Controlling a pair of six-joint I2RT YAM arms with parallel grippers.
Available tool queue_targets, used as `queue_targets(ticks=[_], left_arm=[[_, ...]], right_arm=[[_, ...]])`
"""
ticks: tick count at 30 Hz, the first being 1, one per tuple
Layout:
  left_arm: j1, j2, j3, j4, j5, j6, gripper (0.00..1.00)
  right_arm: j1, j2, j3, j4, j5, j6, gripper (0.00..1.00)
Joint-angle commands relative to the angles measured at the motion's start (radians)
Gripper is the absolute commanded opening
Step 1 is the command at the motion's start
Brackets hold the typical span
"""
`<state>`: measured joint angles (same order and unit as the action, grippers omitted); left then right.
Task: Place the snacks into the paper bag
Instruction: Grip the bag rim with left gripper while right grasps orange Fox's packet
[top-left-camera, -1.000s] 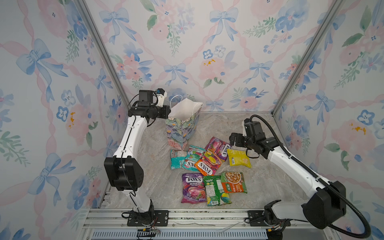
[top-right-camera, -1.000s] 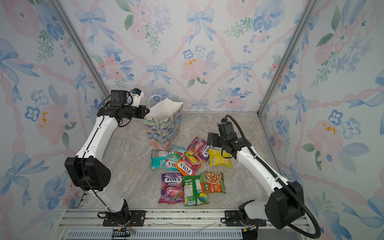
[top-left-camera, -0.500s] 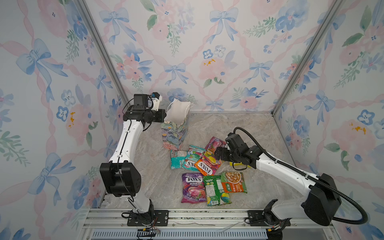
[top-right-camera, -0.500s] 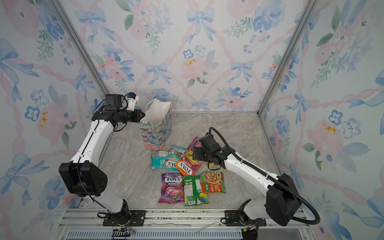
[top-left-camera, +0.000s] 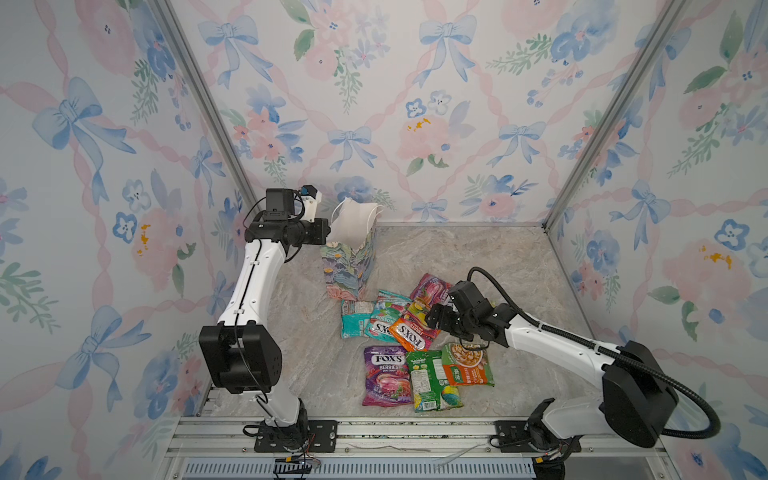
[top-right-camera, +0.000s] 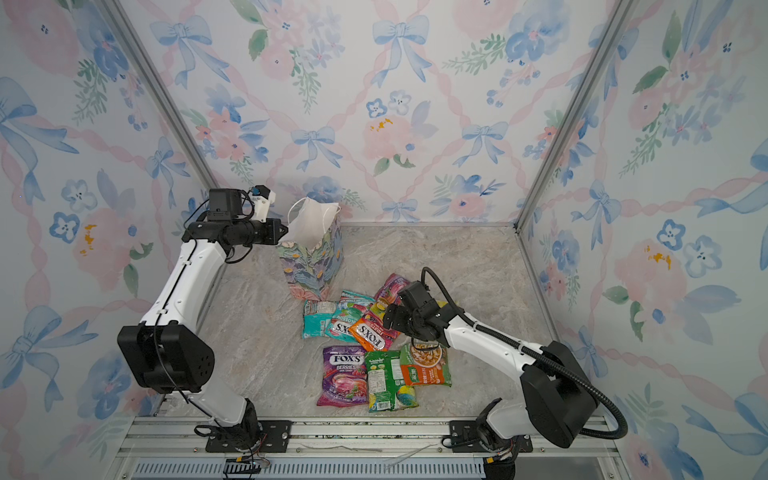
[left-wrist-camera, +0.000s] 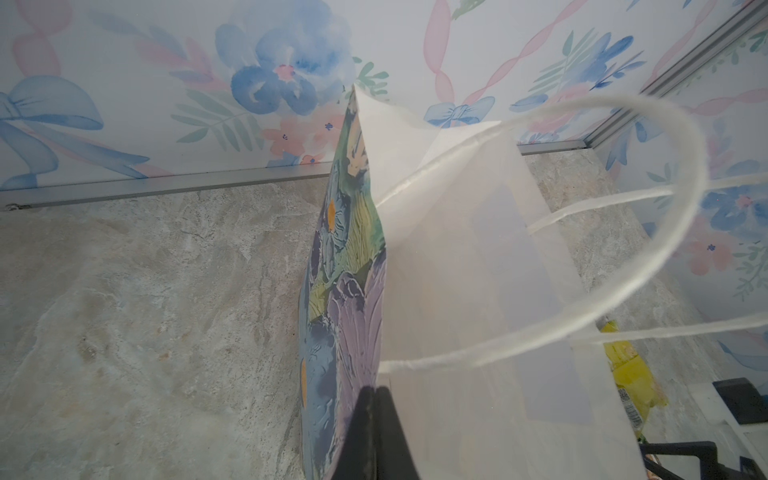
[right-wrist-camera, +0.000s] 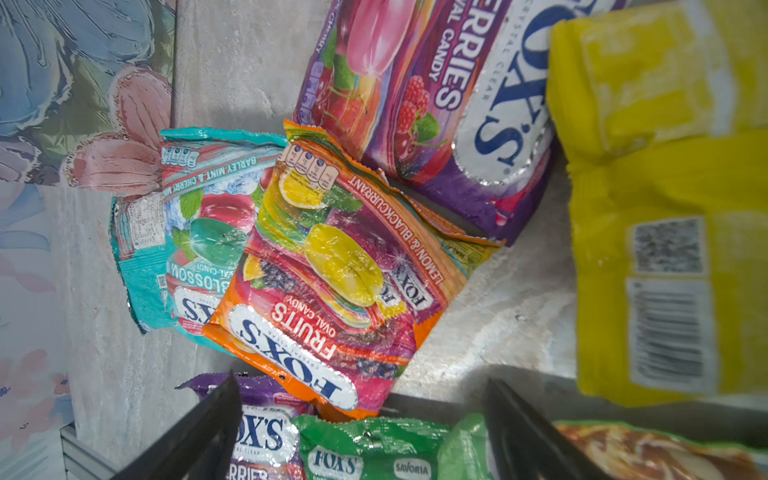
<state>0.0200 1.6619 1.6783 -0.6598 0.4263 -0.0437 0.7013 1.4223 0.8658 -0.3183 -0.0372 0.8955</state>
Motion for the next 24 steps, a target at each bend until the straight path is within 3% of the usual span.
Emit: queue_targets(ticks=[1, 4, 8, 19, 24], left_arm=[[0.003, 0.019, 0.015, -0.006, -0.006, -0.022, 0.29], [0.004, 0.034, 0.036, -0.006, -0.010, -0.027, 0.49], [0.003, 0.067, 0.073, -0.006, -0.009, -0.032, 0.55], [0.004, 0.141, 0.126, -0.005, -0.003, -0.041, 0.47], [0.003, 0.155, 0.131, -0.008, 0.005, -0.030, 0.35]], right_arm=[[0.004, 0.038, -0.011, 0.046, -0.036, 0.026, 0.91], [0.005, 0.067, -0.005, 0.057, -0.048, 0.029, 0.91], [0.005, 0.085, -0.011, 0.072, -0.052, 0.044, 0.90], [0.005, 0.112, -0.077, 0.138, -0.071, 0.109, 0.87], [0.007, 0.135, -0.098, 0.179, -0.095, 0.137, 0.87]])
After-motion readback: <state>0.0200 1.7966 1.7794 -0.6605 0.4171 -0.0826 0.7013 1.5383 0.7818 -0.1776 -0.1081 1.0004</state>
